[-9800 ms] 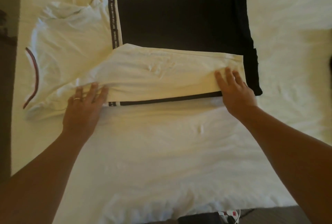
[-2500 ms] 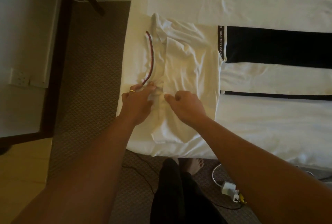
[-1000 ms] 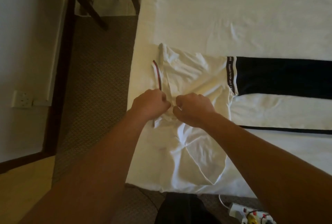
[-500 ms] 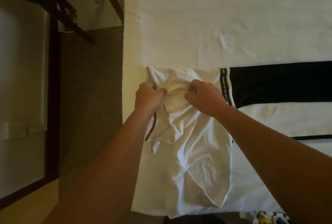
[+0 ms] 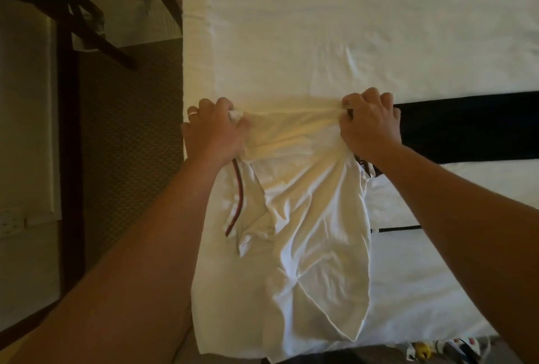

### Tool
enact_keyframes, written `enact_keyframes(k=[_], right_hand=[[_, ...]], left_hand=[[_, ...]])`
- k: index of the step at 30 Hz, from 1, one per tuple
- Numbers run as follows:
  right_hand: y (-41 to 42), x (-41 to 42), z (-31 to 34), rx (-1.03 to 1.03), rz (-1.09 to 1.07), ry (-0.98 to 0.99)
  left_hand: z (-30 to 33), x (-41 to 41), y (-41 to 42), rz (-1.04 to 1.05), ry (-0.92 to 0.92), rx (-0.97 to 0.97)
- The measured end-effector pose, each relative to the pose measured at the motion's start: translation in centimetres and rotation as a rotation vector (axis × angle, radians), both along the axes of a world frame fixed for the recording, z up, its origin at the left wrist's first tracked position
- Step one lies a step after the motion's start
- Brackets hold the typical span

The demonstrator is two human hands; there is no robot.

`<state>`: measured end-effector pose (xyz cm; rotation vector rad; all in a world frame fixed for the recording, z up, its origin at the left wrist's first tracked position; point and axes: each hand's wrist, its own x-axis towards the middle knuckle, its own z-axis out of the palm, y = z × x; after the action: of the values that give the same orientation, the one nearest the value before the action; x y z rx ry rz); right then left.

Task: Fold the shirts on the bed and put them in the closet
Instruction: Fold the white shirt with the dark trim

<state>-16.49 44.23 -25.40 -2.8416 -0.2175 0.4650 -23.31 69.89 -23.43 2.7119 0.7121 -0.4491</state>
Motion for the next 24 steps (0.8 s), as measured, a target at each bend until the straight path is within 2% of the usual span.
enact_keyframes(k=[2,6,10,12,15,18,22,24], right_hand=[[-0.6,0.6,-0.4,-0.052,0.042,0.007],[-0.9,0.8,-0.9,-0.071,0.003,0.015],[0.1,-1.9,-0.1,0.015,-0.025,-0.158],[0.6,-4.5,0.3,0.082,0.07,-0.237],[0.3,-8.0,-0.8,0.042,0.294,-0.16],[-1.4,-9.4,-2.1,-0.08,0.405,0.023],[-2.0,-9.4,-1.9,-0.101,0.457,0.071],[-1.4,-9.5,-1.1,-0.078,0.414,0.064]], left_hand=[[-0.9,0.1,1.1,-0.06,0.002,-0.027],[-1.8,-0.6,2.4,-0.008,-0.142,-0.133],[-1.7,-2.1,-0.5,-0.025,-0.294,0.127],[-1.7,-3.3,-2.0,-0.207,-0.371,0.148],[-3.2,-4.7,-2.1,-0.44,-0.18,0.113],[-3.7,-5.4,-1.2,-0.487,-0.032,0.109],[-3.1,-5.5,-1.2,-0.496,0.081,0.122],[-2.5,-5.7,-1.5,-0.467,0.07,0.12]])
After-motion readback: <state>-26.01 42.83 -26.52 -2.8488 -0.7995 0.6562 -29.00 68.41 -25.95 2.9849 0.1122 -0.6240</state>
